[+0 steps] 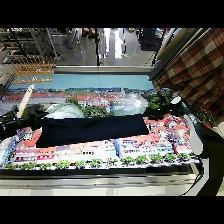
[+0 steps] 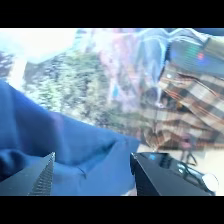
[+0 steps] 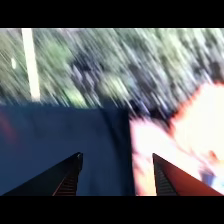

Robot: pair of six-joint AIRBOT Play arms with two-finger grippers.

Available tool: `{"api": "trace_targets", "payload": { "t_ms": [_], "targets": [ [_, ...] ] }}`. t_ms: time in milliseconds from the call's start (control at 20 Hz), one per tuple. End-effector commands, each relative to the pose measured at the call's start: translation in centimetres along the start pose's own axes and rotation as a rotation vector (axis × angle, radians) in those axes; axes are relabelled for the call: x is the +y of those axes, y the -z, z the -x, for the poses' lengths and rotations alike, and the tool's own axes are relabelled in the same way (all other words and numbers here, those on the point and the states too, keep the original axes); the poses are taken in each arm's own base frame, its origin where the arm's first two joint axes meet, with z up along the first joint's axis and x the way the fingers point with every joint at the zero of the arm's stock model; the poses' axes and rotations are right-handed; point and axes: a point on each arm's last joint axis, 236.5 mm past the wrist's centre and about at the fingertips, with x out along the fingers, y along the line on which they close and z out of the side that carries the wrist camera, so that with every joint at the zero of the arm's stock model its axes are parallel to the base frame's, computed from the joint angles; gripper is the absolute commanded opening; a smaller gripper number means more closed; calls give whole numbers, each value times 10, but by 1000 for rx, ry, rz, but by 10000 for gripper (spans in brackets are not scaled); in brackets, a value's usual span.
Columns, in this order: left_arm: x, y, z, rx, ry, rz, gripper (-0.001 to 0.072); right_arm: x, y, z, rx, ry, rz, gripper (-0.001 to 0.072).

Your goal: Fold the clothes and pants, and hang the long-sleeved shirts on hangers.

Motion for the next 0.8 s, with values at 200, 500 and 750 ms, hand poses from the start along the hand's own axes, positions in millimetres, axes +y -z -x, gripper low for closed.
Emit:
{"api": "trace_targets", "payload": {
  "t_ms": [200, 500, 750],
  "targets": [
    [3, 58, 12, 231, -245, -331, 401, 17, 63, -23, 224, -238, 22, 515],
    [21, 119, -33, 483, -451, -596, 58, -21, 72, 6, 261, 72, 68, 13],
    [31, 163, -78, 586, -500, -616, 7, -42, 52, 141, 55, 423, 104, 11]
  ]
}}
